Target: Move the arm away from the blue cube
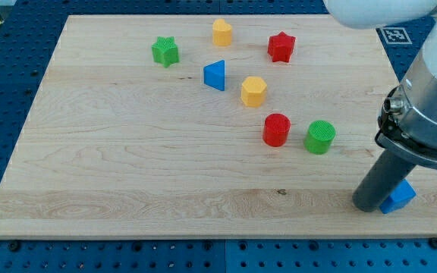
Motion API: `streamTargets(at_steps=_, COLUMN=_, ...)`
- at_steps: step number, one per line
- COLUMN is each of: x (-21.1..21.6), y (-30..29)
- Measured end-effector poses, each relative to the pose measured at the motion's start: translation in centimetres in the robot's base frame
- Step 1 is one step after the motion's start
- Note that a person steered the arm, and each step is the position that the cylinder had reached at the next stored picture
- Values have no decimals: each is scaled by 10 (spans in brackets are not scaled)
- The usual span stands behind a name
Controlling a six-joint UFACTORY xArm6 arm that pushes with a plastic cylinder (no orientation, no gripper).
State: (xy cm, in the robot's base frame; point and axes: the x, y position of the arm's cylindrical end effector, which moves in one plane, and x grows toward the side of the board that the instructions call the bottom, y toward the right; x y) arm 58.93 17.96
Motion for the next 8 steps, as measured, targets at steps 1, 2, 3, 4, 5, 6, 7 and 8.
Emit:
streamTargets(at_steps=1, x=1, y=-12)
streamTargets(at_steps=2, x=1, y=-25)
streamTargets(at_steps=3, x=1, y=-41)
streamTargets(at_steps=4, x=1, y=-57)
streamTargets(at_steps=5, x=2, y=-72)
streamTargets(at_steps=6, x=3, y=-85)
streamTargets(at_steps=7, x=5, y=-99)
streamTargets(at_steps=8, x=6, y=-107)
